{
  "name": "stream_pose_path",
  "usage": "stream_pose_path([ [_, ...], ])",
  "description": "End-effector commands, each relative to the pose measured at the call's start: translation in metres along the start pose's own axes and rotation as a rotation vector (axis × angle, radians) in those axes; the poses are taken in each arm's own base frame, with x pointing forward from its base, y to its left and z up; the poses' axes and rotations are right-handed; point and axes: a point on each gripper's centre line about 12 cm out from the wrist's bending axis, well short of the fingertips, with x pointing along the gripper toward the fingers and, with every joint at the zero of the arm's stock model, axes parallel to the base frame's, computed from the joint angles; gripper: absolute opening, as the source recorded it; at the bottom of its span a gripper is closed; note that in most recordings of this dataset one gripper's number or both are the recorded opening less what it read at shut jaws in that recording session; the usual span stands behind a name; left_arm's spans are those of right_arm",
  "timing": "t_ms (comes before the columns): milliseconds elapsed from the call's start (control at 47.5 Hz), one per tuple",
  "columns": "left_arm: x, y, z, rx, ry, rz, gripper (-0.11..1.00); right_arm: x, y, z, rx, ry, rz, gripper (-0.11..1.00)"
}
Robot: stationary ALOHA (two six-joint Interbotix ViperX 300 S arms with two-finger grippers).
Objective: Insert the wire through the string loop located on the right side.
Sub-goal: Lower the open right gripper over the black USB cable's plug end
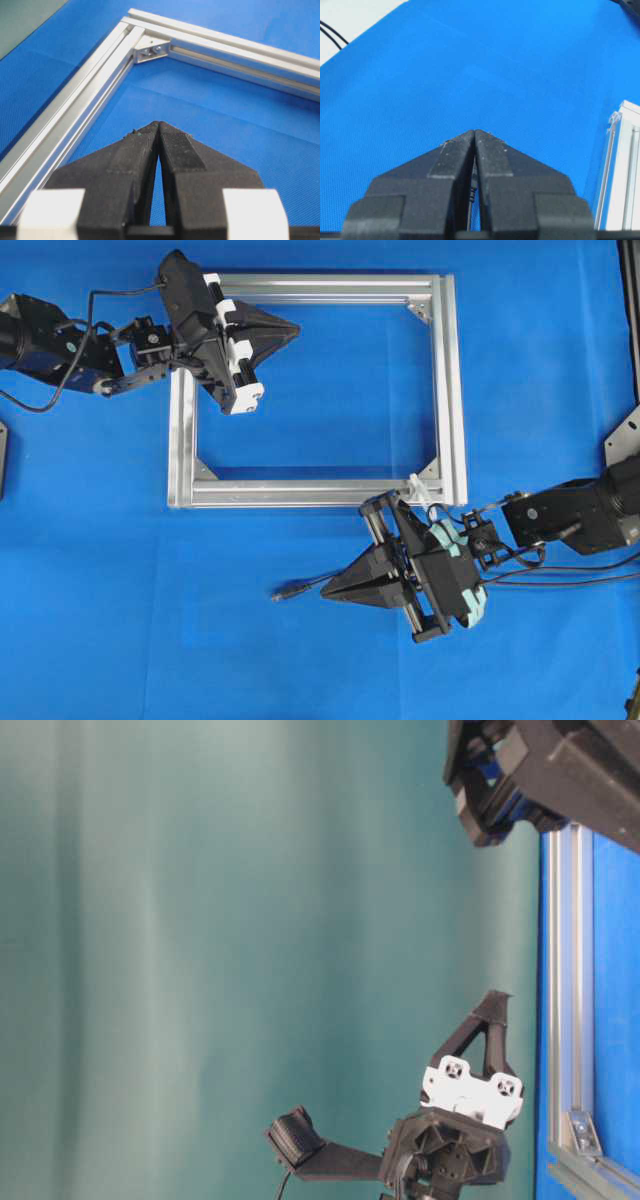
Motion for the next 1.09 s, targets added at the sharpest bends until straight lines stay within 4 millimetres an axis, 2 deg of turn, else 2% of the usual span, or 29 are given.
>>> stream_pose_path([
  [0, -0.0029, -0.0046, 0.0170, 0.013, -0.029, -0.021, 0.00, -0.0033, 0.0016, 0.0194, 0.006, -0.052, 0.003, 0.00],
  [126, -0.0034, -0.0040, 0.0156, 0.012, -0.013, -0.020, 0.00, -0.0050, 0.0005, 0.0185, 0.013, -0.009, -0.001, -0.06],
  [526, -0.0025, -0.0030, 0.0171, 0.011, -0.017, -0.017, 0.00, -0.0058, 0.0006, 0.0155, 0.044, 0.014, -0.002, -0.06],
  [589, -0.0028, -0.0030, 0.0168, 0.011, -0.017, -0.017, 0.00, -0.0058, 0.0006, 0.0156, 0.045, 0.012, -0.002, -0.03],
  [715, -0.0028, -0.0030, 0.0166, 0.011, -0.015, -0.017, 0.00, -0.0058, -0.0002, 0.0160, 0.064, 0.009, -0.009, 0.18],
  [863, -0.0022, -0.0031, 0.0176, 0.011, -0.018, -0.017, 0.00, -0.0063, -0.0017, 0.0155, 0.085, 0.013, -0.022, 0.63],
  [968, -0.0022, -0.0031, 0.0176, 0.011, -0.018, -0.017, 0.00, -0.0061, -0.0020, 0.0149, 0.089, 0.015, -0.025, 0.90],
  [1010, -0.0022, -0.0031, 0.0176, 0.011, -0.018, -0.017, 0.00, -0.0061, -0.0017, 0.0149, 0.091, 0.014, -0.025, 0.93],
  [1073, -0.0017, -0.0031, 0.0176, 0.011, -0.018, -0.017, 0.00, -0.0064, -0.0026, 0.0140, 0.095, 0.019, -0.030, 0.89],
])
